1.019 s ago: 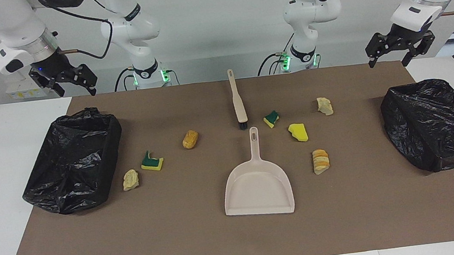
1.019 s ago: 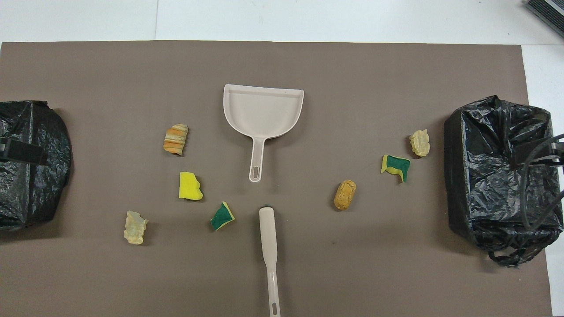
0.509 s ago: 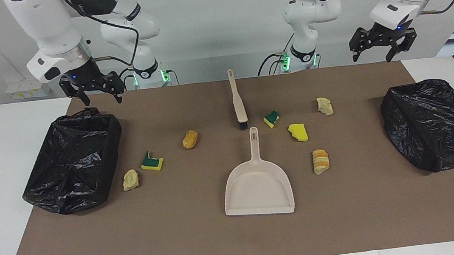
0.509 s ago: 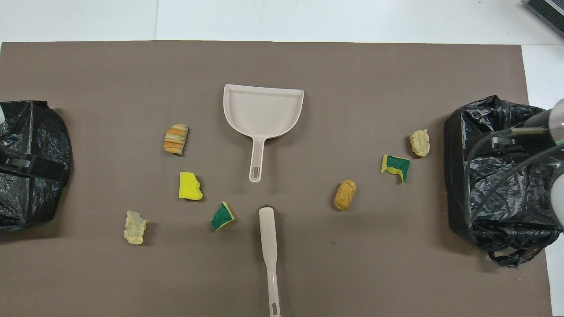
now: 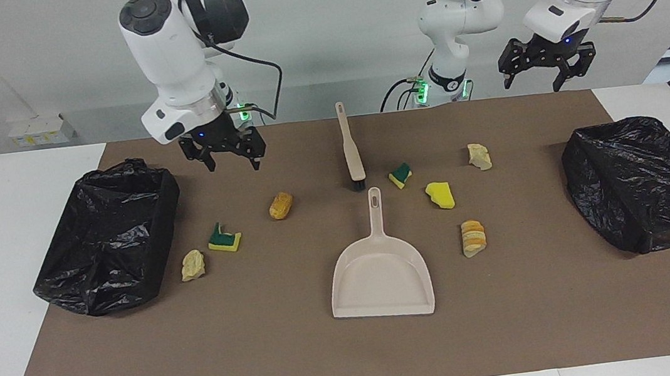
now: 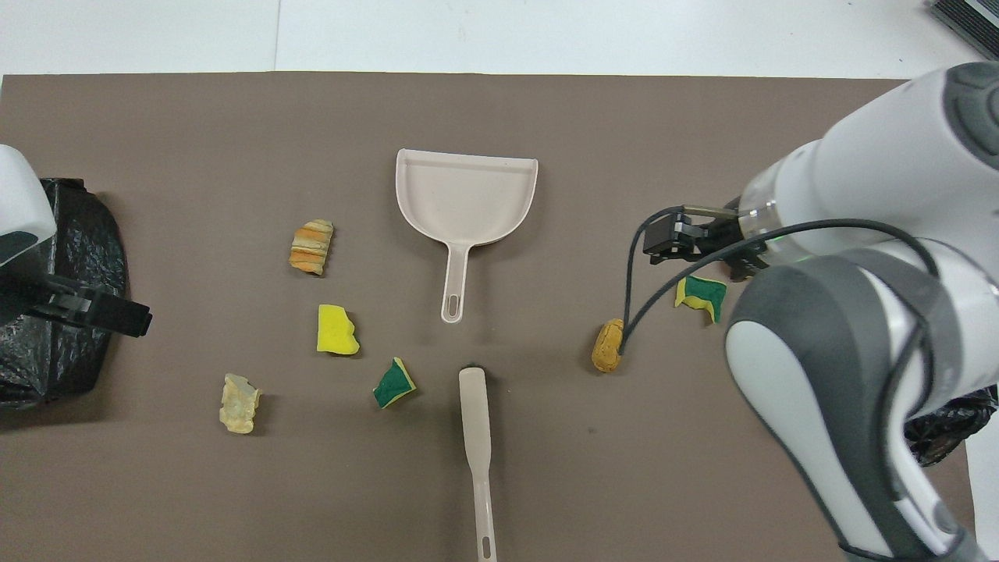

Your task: Sweep and dump trash in bin

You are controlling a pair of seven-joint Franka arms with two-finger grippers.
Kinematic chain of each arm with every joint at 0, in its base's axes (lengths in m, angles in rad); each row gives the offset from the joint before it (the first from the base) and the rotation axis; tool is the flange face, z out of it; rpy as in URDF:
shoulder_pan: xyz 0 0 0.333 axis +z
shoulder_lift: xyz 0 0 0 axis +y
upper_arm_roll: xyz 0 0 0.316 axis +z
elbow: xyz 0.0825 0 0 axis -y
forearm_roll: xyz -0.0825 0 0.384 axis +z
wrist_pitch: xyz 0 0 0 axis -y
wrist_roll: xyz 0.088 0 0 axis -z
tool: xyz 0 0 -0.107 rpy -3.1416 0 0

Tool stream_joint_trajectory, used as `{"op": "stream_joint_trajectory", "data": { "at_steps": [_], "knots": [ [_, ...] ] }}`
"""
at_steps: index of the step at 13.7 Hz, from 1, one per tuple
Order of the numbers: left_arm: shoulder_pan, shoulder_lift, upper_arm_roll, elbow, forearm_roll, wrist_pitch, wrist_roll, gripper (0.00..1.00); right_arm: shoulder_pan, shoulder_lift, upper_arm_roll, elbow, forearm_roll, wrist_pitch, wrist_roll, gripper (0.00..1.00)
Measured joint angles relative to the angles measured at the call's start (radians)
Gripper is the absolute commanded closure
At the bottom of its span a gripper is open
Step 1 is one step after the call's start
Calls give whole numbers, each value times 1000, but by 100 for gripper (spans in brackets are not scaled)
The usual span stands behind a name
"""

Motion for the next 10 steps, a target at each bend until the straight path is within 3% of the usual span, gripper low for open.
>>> {"op": "stream_joint_trajectory", "data": {
  "at_steps": [3, 7, 10],
  "knots": [
    [-71, -46, -1, -77, -7, 2, -59, 0, 101, 71, 1, -1, 5, 109, 166, 0],
    [-261, -178, -7, -293, -42, 77, -294, 0, 206, 179, 1, 1, 4, 225, 339, 0],
    [-405, -225, -8, -411, -90, 135, -496, 0, 238, 251, 0, 12, 4, 292, 396, 0]
  ]
}}
